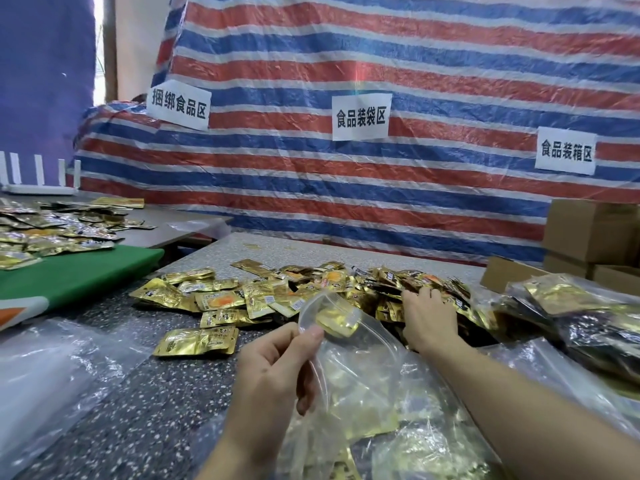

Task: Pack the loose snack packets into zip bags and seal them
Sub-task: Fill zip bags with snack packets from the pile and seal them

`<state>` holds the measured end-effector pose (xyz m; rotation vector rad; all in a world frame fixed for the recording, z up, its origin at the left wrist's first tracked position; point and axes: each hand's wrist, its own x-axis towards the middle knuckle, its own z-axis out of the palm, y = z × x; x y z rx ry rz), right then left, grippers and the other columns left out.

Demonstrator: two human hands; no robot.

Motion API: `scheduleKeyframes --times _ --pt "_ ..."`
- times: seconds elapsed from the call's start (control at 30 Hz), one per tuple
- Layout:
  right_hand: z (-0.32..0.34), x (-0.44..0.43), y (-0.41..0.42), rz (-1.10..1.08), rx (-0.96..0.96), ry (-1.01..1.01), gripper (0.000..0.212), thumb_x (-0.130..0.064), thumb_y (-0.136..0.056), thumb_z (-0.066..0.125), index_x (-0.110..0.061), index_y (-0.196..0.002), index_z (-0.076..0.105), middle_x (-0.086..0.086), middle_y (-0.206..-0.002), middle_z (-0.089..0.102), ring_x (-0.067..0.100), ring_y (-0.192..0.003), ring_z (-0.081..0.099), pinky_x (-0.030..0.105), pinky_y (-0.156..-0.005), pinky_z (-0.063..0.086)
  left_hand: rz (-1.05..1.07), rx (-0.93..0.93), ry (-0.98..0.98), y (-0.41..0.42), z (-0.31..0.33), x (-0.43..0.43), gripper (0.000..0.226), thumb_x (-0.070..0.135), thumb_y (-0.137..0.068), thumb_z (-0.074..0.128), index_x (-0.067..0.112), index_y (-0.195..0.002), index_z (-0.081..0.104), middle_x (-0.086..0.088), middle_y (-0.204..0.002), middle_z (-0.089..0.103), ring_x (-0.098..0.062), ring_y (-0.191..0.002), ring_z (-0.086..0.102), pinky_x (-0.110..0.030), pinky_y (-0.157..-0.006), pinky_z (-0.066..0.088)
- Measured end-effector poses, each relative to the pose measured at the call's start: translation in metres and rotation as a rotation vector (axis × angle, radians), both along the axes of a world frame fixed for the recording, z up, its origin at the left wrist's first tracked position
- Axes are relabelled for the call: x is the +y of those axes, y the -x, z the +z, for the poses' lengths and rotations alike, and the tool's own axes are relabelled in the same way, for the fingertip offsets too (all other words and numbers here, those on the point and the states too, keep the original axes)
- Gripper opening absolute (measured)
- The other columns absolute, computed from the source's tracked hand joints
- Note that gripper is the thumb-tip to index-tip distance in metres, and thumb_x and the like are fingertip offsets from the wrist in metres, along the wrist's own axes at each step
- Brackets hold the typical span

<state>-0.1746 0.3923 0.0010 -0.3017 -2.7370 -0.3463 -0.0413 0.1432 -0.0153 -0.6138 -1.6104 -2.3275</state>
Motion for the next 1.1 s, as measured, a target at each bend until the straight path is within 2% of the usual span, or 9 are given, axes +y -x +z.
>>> scheduleKeyframes --times 0.2,0.3,0.37,0.5,0.57,0.67,0.73,0.83,1.1 --pt "0.006 0.005 -0.008 0.025 0.053 -0.027 0.018 -0.008 -0.087 0.056 -0.02 -0.098 0.062 0.001 -0.099 0.062 0.025 -0.107 0.058 0.037 -0.083 0.043 0.01 -0.005 0.001 0.0 0.001 0.0 0.036 0.033 -0.077 0.068 0.015 -0.05 0.052 -0.01 -0.046 0.044 -0.018 -0.039 0.038 -0.024 -0.039 0.032" --pt "0.023 0.009 -0.017 0.031 0.063 0.116 0.02 -0.009 -0.087 0.057 -0.021 -0.1 0.067 0.001 -0.094 0.068 0.025 -0.093 0.065 0.032 -0.073 0.046 0.014 -0.005 0.017 -0.002 0.001 0.0 0.036 0.035 -0.078 0.066 0.015 -0.051 0.052 -0.01 -0.047 0.044 -0.018 -0.04 0.038 -0.025 -0.04 0.032" --pt "0.039 0.007 -0.027 0.056 0.056 0.231 0.017 -0.014 -0.089 0.06 -0.02 -0.102 0.069 0.003 -0.095 0.07 0.025 -0.09 0.066 0.037 -0.08 0.054 0.017 -0.003 0.03 -0.002 0.001 0.001 0.039 0.035 -0.079 0.071 0.016 -0.051 0.052 -0.008 -0.047 0.044 -0.017 -0.039 0.038 -0.024 -0.039 0.032" --pt "0.071 0.0 -0.051 0.077 0.123 0.429 0.006 -0.021 -0.085 0.065 -0.016 -0.084 0.068 0.002 -0.078 0.069 0.023 -0.076 0.066 0.039 -0.077 0.056 0.023 -0.003 0.049 -0.004 0.002 0.001 0.035 0.037 -0.075 0.067 0.018 -0.05 0.053 -0.008 -0.047 0.044 -0.017 -0.04 0.039 -0.025 -0.039 0.032" --pt "0.084 -0.004 -0.067 0.123 0.187 0.637 0.013 -0.024 -0.084 0.069 -0.012 -0.08 0.069 0.004 -0.072 0.07 0.022 -0.071 0.066 0.035 -0.065 0.052 0.02 0.003 0.063 -0.004 0.002 0.001 0.033 0.036 -0.076 0.066 0.017 -0.051 0.054 -0.009 -0.047 0.045 -0.019 -0.04 0.039 -0.025 -0.04 0.032" --pt "0.096 -0.014 -0.097 0.274 0.323 1.135 0.012 -0.024 -0.086 0.077 -0.012 -0.083 0.073 0.005 -0.078 0.076 0.021 -0.075 0.073 0.04 -0.067 0.062 0.025 0.004 0.085 -0.005 0.001 0.002 0.037 0.037 -0.078 0.071 0.016 -0.052 0.054 -0.01 -0.048 0.046 -0.019 -0.041 0.04 -0.026 -0.04 0.033" --pt "0.1 -0.023 -0.117 0.374 0.392 1.419 0.009 -0.021 -0.087 0.077 -0.013 -0.087 0.074 0.003 -0.082 0.078 0.018 -0.076 0.075 0.032 -0.059 0.061 0.024 -0.004 0.087 -0.004 0.0 0.003 0.041 0.035 -0.081 0.075 0.015 -0.052 0.054 -0.011 -0.048 0.045 -0.019 -0.041 0.04 -0.026 -0.04 0.033" --pt "0.112 -0.037 -0.14 0.491 0.437 1.68 0.005 -0.016 -0.092 0.072 -0.011 -0.093 0.073 0.004 -0.087 0.078 0.015 -0.071 0.076 0.026 -0.051 0.057 0.012 -0.011 0.094 -0.004 -0.002 0.003 0.04 0.036 -0.083 0.073 0.016 -0.052 0.056 -0.01 -0.048 0.046 -0.019 -0.04 0.039 -0.026 -0.04 0.033" --pt "0.108 -0.074 -0.161 0.6 0.216 1.536 0.008 -0.017 -0.094 0.068 -0.012 -0.091 0.073 0.007 -0.086 0.078 0.022 -0.078 0.076 0.037 -0.06 0.063 -0.012 -0.013 0.057 -0.006 0.0 0.007 0.039 0.038 -0.086 0.058 0.007 -0.062 0.057 -0.011 -0.052 0.049 -0.02 -0.043 0.042 -0.025 -0.04 0.036"
